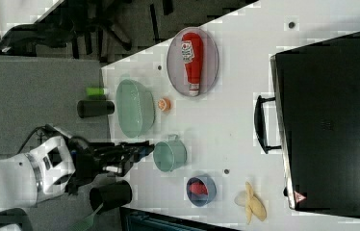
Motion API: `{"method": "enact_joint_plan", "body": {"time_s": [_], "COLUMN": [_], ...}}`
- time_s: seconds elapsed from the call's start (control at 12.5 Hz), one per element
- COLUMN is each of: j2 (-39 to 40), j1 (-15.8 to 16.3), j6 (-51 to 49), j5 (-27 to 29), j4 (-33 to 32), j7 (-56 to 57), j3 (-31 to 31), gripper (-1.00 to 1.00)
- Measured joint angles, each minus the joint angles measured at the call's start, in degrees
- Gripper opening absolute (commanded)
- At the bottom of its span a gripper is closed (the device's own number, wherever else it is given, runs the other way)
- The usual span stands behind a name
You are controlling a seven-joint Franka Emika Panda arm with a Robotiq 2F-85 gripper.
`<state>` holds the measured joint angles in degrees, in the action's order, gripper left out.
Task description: Flap open oven.
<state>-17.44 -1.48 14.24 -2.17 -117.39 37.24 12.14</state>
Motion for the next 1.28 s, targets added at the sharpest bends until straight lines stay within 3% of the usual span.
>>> {"method": "enact_joint_plan", "body": {"time_s": [0.56,0.88,1.28], "j2": [11.30,16.26,23.26], "j1": [-0.78,-1.26,-1.22], "j6": [8.43,19.11,28.03], "j5": [-1.70,-2.89,-2.92], "j4": [-0.11,-4.36,-7.72], "j7": [15.53,25.09,28.28], "j3": [9.55,12.16,13.78], "gripper": [-0.65,-0.65,-0.65]}}
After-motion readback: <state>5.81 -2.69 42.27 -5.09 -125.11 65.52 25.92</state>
